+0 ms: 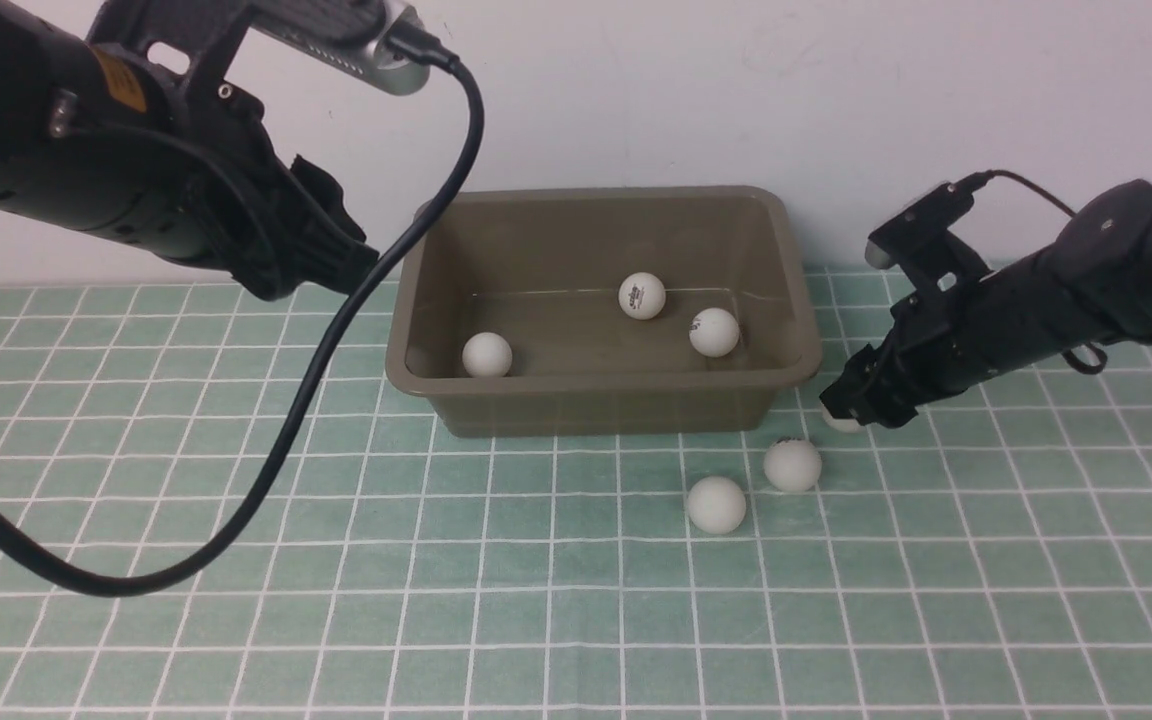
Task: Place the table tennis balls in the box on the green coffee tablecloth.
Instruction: 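Reach for and grasp a ping pong ball on the table, then release the ping pong ball into the bin and lift the gripper away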
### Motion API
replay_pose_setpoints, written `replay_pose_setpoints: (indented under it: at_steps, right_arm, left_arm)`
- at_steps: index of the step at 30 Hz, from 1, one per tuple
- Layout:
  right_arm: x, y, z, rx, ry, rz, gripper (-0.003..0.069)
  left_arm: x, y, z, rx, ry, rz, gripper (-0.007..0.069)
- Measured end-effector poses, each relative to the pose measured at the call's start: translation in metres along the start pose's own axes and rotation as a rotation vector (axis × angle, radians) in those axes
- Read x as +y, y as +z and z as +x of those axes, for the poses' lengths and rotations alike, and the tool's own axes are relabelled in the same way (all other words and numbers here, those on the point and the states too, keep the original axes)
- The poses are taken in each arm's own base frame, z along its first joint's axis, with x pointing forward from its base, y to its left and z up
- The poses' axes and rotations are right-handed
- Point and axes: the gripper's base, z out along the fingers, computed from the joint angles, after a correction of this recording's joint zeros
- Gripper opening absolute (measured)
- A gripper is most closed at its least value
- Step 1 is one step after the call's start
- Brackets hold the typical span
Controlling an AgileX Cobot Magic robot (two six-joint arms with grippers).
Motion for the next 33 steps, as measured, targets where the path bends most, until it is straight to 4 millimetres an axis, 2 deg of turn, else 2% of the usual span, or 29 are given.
replay_pose_setpoints:
  at_steps: [4,6,9,14,18,21,25,33]
  right_arm:
    - [-0.002,0.002,0.000,-0.010,0.016,0.016,0.0365]
    - [-0.004,-0.005,-0.005,-0.031,0.003,0.049,0.0359]
    - [-0.008,-0.029,-0.017,-0.082,-0.023,0.101,0.0359]
    - [-0.008,-0.080,-0.042,-0.217,0.005,0.169,0.0359]
    - [0.004,-0.100,-0.058,-0.315,0.036,0.106,0.0359]
    - [0.016,-0.101,-0.068,-0.369,0.038,-0.002,0.0359]
    - [0.031,-0.093,-0.077,-0.422,0.029,-0.101,0.0359]
    - [0.023,-0.039,-0.063,-0.388,0.081,-0.104,0.0359]
  left_arm:
    - [0.000,0.000,0.000,0.000,0.000,0.000,0.0288]
    - [0.000,0.000,0.000,0.000,0.000,0.000,0.0288]
    - [0.000,0.000,0.000,0.000,0.000,0.000,0.0288]
    - [0.000,0.000,0.000,0.000,0.000,0.000,0.0288]
    - [0.000,0.000,0.000,0.000,0.000,0.000,0.0288]
    - [0.000,0.000,0.000,0.000,0.001,0.000,0.0288]
    - [0.000,0.000,0.000,-0.001,0.000,0.001,0.0288]
    - [0.000,0.000,0.000,-0.001,0.004,0.001,0.0288]
